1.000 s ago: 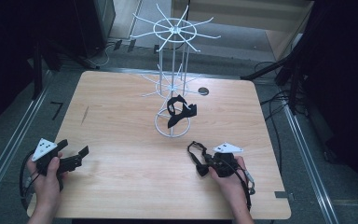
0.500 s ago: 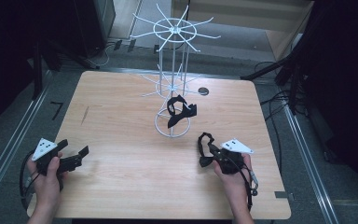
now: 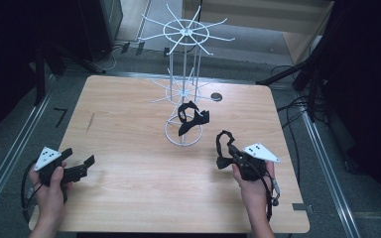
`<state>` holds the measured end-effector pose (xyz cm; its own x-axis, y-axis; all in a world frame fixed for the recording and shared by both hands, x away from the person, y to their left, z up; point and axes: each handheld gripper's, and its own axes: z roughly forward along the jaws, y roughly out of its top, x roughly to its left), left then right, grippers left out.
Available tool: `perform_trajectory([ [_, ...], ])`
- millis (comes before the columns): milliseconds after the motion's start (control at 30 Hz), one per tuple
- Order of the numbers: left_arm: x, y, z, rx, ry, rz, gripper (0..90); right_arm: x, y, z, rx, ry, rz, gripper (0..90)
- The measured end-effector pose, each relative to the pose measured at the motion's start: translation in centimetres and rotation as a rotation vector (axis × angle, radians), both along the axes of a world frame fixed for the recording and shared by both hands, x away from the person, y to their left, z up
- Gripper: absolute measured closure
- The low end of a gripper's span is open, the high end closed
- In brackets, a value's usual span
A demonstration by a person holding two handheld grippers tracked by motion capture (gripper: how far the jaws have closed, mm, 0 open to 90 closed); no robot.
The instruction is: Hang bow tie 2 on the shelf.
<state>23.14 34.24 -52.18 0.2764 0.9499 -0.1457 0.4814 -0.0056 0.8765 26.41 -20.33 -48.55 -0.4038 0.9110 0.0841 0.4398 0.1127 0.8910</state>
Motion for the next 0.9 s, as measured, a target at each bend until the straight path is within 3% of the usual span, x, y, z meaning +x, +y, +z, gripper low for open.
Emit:
perform_trajectory([
  [233, 0.0, 0.0, 0.0, 0.002, 0.001, -0.003, 8.4, 0.4, 0.3, 1.0, 0.007, -0.032, 0.007, 90.0],
  [900, 0.0, 0.1, 0.0, -0.012, -0.001, -0.003, 8.4, 1.5, 1.1, 3.0, 0.035, -0.066, -0.001, 90.0],
])
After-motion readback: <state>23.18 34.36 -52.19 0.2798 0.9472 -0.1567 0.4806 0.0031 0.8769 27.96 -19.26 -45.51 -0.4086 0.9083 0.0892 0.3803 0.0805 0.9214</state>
